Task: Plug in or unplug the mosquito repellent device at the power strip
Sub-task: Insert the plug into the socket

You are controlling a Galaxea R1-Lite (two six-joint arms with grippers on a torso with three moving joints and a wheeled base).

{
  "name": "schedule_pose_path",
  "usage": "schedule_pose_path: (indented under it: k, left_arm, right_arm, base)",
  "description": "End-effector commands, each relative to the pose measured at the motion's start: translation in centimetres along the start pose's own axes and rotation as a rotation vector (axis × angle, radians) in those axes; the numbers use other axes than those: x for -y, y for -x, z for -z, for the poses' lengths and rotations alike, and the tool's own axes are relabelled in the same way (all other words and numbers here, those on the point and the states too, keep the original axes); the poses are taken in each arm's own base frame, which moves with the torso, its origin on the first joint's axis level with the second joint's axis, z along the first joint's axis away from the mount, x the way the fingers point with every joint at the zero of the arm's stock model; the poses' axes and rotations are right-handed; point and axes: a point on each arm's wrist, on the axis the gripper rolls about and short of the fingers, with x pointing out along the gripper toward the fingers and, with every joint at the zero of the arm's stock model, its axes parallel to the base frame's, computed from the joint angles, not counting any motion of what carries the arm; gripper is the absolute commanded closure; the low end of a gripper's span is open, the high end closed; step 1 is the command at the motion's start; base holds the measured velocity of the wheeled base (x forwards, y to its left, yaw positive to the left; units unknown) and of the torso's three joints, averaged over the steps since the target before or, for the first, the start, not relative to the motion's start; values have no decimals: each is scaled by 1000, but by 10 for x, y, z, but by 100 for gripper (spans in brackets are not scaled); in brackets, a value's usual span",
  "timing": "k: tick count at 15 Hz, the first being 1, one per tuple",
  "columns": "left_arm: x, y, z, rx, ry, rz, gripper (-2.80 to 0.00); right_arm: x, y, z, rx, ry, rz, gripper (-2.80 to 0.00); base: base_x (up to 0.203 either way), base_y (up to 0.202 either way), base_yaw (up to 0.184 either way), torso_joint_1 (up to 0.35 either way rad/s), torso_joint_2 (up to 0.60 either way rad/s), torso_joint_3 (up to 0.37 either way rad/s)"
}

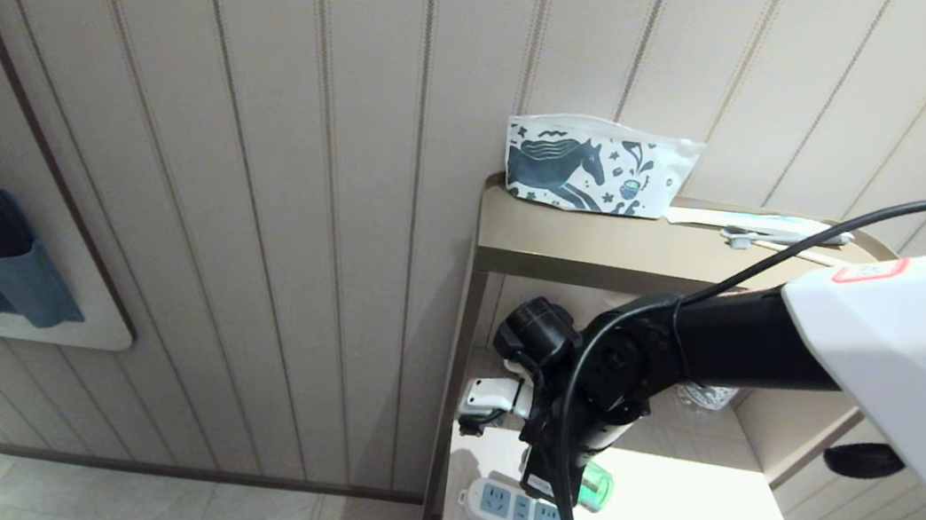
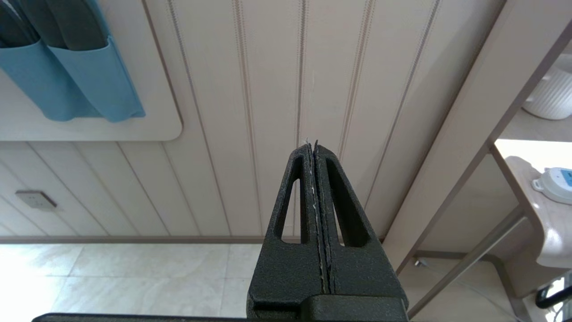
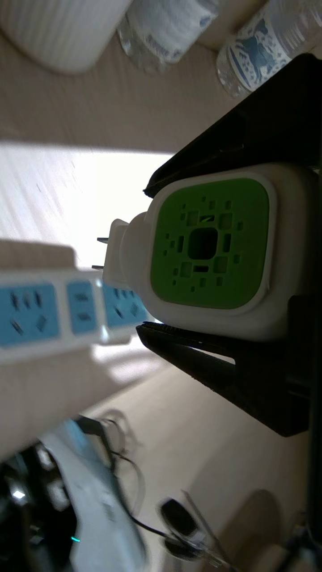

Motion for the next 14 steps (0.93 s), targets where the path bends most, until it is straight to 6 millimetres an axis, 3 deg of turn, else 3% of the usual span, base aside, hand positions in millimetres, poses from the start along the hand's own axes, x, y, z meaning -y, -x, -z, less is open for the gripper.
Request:
schedule_pose_path:
  k: [1,5,13,14]
  left_arm:
    - [0,0,0,-3,0,1,0]
    - [0,0,0,-3,0,0,0]
    - [0,0,0,-3,0,0,0]
    - [0,0,0,0,0,0,0]
  right_arm:
    - [-8,12,-4,-51,45,-40,0]
    - [-9,31,-7,-136,74,-43,0]
    - [-8,4,-12,-221,65,-51,0]
    - [-9,-7,-13,-242,68,-65,0]
  base:
    - [0,0,0,0,0,0]
    - [0,0,0,0,0,0]
    - [0,0,0,0,0,0]
    - [0,0,0,0,0,0]
